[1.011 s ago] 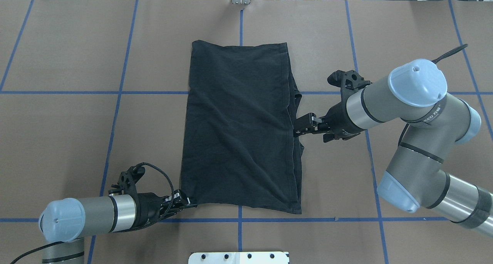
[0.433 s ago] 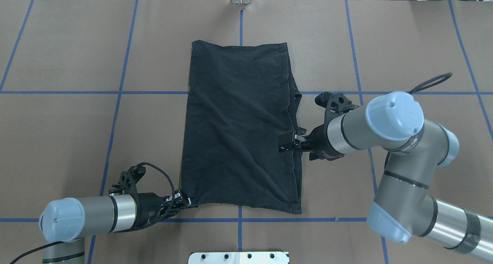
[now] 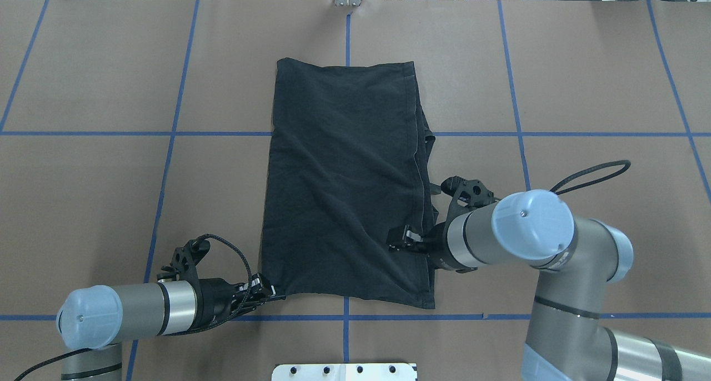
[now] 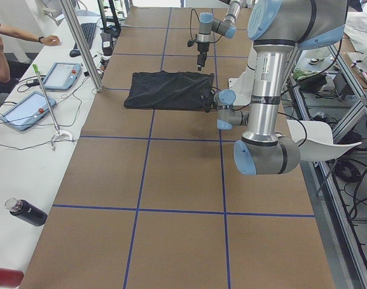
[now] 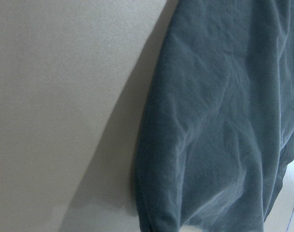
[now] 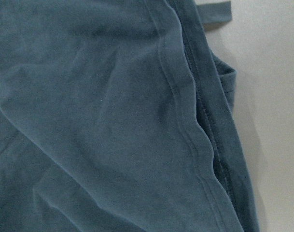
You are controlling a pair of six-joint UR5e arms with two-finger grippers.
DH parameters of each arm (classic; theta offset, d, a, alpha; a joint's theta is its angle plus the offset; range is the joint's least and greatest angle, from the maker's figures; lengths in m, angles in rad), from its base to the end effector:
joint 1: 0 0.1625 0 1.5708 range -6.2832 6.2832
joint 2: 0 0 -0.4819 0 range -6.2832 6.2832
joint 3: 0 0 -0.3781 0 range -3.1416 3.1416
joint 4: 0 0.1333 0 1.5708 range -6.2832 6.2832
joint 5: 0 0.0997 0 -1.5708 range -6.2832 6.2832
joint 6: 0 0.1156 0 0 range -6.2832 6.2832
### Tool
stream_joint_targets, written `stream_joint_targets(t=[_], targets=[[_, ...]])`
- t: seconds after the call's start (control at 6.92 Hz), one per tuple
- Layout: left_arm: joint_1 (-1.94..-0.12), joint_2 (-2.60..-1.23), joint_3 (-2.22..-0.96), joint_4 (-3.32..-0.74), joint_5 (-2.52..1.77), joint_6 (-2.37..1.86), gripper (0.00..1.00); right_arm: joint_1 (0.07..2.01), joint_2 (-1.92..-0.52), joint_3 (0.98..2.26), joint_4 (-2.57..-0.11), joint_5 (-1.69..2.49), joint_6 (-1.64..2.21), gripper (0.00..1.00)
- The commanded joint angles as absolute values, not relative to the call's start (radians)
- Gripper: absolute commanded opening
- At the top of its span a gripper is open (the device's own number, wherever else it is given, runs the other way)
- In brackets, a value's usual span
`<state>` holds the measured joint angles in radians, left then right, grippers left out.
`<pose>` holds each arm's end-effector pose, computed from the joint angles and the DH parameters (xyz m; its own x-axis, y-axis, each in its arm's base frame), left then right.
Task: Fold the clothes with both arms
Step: 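Move the right gripper down the side edge to the shirt's near corner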
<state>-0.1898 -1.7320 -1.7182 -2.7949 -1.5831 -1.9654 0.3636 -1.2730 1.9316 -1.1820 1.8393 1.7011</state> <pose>0.5220 -0.2346 0.4281 -0.0334 -0.3850 -0.9223 0.1774 0.9059 -0.3846 -0.5119 -0.3046 0.3611 0.4465 0.3040 0.8416 -0.1878 0.9514 -0.2440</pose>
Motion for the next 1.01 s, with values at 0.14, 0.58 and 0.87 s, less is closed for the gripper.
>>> stream_joint_targets(t=[0.14, 0.58, 0.87], targets=[[-0.189, -1.733, -1.718, -2.795, -1.582, -1.97, 0.0, 0.292, -1.259, 1.947, -1.341, 1.813, 1.713, 1.0], [-0.189, -1.733, -1.718, -2.795, -1.582, -1.97, 0.0, 0.242, -1.256, 1.925, -1.344, 1.799, 1.712, 1.0], [-0.189, -1.732, -1.718, -2.795, -1.582, -1.97, 0.0, 0.245, -1.253, 1.913, -1.344, 1.796, 1.709, 1.0]])
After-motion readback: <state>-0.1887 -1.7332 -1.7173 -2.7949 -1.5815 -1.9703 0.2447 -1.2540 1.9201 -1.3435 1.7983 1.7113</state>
